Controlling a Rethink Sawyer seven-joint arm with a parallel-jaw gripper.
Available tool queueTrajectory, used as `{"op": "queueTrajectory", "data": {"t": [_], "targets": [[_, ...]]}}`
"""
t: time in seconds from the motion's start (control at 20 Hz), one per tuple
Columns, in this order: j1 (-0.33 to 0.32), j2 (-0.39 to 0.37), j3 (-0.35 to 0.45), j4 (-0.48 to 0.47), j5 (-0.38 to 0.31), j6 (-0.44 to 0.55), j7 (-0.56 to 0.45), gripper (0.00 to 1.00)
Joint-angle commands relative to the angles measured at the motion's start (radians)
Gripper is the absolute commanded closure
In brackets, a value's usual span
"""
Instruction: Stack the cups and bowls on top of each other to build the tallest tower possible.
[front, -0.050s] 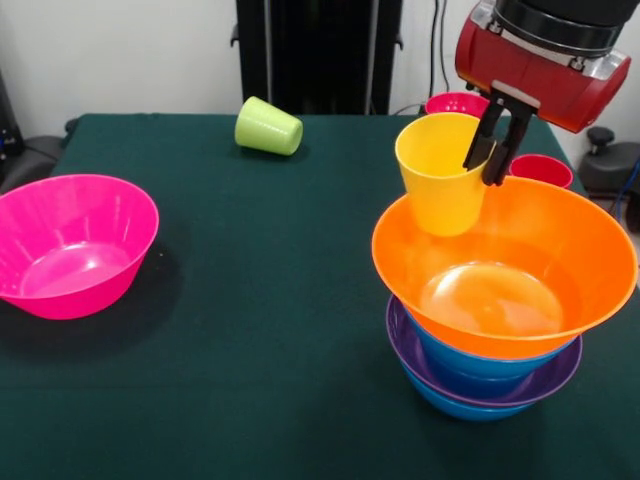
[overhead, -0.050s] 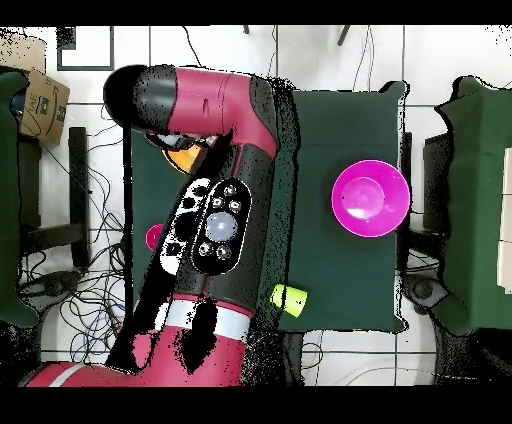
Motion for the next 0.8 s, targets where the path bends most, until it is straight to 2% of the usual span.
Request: {"op": "queueTrajectory", "data": {"t": [0.05, 0.8], "targets": [[-0.025, 0.006, 0.046, -0.011, 0.022, 0.033, 0.191, 1.0], [-0.026, 0.052, 0.025, -0.039, 0.057, 0.0, 0.221, 1.0]]}}
